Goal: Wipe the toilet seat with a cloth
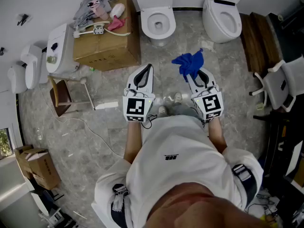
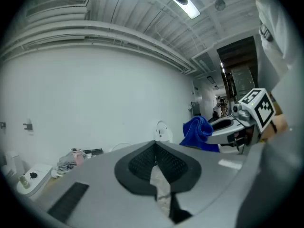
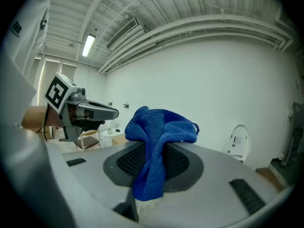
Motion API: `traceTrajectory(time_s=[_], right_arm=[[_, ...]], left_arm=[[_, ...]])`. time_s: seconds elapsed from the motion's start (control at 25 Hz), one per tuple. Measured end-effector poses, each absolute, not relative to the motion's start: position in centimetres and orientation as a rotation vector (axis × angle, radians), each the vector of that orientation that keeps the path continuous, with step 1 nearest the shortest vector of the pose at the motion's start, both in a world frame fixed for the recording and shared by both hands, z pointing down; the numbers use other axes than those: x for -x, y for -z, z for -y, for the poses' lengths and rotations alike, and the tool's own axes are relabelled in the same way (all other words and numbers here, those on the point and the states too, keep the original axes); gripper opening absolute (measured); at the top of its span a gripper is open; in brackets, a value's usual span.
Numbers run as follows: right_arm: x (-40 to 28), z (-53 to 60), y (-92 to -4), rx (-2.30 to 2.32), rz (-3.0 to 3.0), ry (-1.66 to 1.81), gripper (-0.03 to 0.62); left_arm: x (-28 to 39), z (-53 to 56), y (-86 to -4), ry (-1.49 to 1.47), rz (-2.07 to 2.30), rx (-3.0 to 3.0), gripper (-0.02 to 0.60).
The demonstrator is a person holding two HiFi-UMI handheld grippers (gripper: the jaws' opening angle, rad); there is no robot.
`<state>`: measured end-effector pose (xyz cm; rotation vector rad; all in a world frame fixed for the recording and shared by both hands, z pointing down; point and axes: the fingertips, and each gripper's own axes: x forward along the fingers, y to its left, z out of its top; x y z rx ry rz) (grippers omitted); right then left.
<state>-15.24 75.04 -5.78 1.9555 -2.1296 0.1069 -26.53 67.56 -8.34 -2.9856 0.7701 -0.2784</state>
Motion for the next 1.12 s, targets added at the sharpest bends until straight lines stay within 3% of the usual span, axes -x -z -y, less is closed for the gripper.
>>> traceTrajectory(time_s=[0.56,1.12], right_arm=[[19.3,-74.3,5.2,-2.021,2.092,-0.13,0.094],[14.5,-65.6,4.6,-1.972,2.134,-0.131,0.094]], left_arm=[[30.5,-66.9,7.5,0.249,-0.723,3.006,0.009],[25.9,-59.0,6.7,0.288,-0.769,3.0,0.009]])
